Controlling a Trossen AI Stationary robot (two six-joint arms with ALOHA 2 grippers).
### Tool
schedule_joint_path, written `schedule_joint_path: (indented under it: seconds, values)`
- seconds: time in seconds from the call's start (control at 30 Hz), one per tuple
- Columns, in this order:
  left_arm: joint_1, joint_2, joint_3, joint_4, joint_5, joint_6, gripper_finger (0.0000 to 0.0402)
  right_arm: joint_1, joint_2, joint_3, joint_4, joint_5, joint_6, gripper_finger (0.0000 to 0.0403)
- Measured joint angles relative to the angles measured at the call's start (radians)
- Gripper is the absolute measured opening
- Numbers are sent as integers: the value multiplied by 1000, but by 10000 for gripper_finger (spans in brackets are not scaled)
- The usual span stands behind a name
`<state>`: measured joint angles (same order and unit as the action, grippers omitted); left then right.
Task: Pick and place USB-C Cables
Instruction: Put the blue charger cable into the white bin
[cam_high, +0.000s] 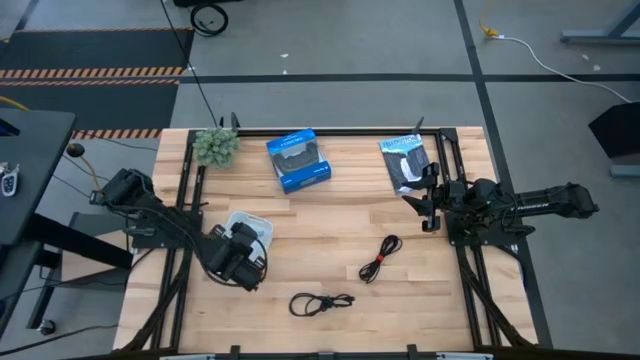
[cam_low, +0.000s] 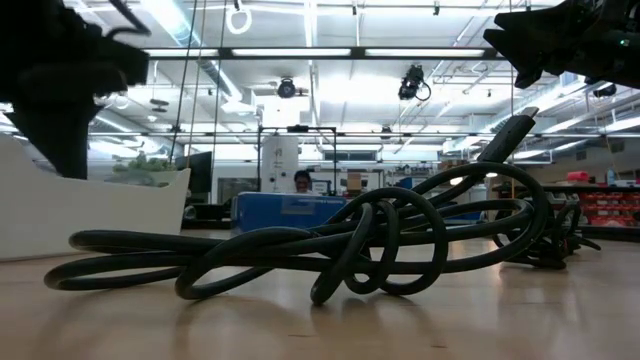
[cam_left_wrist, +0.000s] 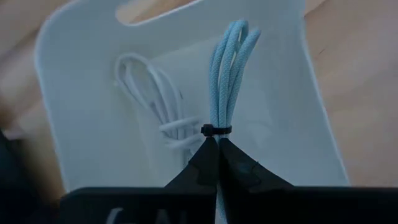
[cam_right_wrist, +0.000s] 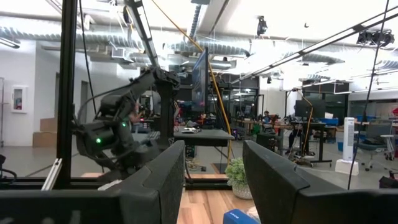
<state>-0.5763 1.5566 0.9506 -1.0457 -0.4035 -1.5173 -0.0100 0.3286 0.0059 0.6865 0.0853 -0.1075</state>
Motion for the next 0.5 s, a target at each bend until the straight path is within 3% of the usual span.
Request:
schedule_joint_path:
  seconds: [0.3, 0.5]
  values:
    - [61, 0, -43, 109, 9, -18, 11, 0, 0, 0, 0, 0, 0, 169]
    - [65, 0, -43, 114, 1, -17, 44, 0, 0, 0, 0, 0, 0, 169]
